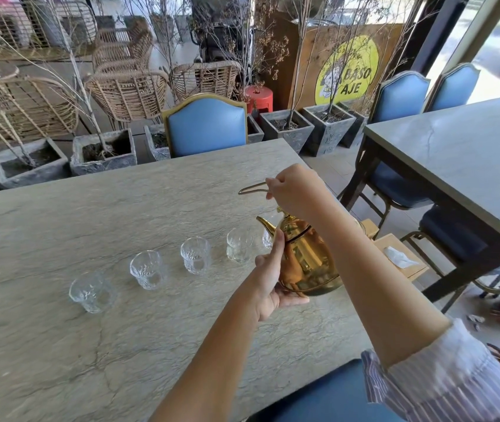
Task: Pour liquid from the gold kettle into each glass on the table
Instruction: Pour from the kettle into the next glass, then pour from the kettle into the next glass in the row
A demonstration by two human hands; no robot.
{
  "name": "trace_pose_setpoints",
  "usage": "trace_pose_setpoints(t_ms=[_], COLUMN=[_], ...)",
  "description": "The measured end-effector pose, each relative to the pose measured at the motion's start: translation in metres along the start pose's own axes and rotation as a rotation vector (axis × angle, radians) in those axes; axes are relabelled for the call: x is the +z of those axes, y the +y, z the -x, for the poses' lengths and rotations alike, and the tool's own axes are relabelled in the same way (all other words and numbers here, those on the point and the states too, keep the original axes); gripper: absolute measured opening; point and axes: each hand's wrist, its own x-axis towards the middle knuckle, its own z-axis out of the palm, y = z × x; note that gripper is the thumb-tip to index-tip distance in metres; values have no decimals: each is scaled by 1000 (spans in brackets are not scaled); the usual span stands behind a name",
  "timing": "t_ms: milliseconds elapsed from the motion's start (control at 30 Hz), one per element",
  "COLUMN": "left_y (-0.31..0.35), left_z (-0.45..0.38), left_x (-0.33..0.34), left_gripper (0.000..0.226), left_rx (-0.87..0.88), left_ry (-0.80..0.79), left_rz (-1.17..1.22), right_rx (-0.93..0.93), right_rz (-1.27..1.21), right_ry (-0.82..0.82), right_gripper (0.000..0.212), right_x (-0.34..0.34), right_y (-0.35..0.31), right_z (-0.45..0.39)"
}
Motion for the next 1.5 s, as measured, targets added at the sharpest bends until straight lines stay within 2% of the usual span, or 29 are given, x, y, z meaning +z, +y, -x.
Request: trace_pose_setpoints(t_ms=[333, 500, 800, 933, 1133, 1367, 1433, 1500], left_y=[0, -5, -17, -24, -29, -32, -33, -33], left_z=[0, -7, -23, -30, -27, -18, -14, -11], left_x=[-4, -12, -33, -44, -58, -70, -73, -75], left_gripper=[98, 81, 81, 77, 99, 110, 105, 89], left_rx=[4, -7, 20, 57, 108, 117, 98, 80], left_ry=[-7, 50, 166, 228, 275, 311, 327, 338], left_rz=[-60, -90, -154, -144, -143, -84, -60, -32], right_rx=[-23, -9, -16, -15, -38, -115, -128, -136], right_rz=[6, -71, -247, -303, -395, -421, -421, -388], right_ry=[42, 61, 68, 92, 101, 45, 14, -21], right_gripper=[45, 46, 38, 43, 45, 42, 39, 34], right_x=[-1, 12, 39, 54, 73, 80, 81, 84], right_y=[1, 12, 39, 50, 57, 42, 35, 27], right_z=[6, 11, 26, 28, 35, 38, 37, 34])
